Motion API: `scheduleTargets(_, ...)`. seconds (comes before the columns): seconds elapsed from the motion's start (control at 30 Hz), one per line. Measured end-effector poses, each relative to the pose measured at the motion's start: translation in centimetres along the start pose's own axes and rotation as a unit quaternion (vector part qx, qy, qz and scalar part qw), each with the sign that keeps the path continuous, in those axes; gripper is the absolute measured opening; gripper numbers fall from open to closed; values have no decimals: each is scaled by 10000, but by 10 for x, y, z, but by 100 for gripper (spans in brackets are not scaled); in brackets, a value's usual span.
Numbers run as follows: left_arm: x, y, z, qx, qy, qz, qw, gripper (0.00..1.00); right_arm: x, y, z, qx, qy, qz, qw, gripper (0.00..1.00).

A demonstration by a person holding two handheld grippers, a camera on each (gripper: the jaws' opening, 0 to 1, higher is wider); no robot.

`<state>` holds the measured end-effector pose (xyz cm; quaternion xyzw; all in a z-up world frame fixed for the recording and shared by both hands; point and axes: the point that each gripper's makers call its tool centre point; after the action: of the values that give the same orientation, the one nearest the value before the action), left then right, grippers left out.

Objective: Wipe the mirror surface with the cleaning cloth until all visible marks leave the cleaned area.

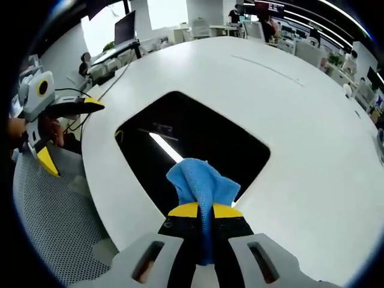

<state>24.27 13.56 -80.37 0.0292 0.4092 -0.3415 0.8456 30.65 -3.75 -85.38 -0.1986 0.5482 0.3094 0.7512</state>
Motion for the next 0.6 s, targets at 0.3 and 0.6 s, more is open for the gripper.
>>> scheduleTargets(0.3,0,0,-1,94,46,21,9999,100,4,-14,12,165,-32,20,9999,1)
scheduleTargets(0.6,0,1,-2,68,70,14,10000,100,7,-26,22,187,-36,4,9998,1)
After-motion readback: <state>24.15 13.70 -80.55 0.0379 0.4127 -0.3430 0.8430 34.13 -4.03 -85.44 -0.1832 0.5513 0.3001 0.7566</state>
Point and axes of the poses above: the point that each gripper's makers call its tool centre point, and the gripper's own axes: x roughly forward along the fingers, y roughly to its left, z roughly out of its top, and after that the axes turned 14 degrees about y, right-handed
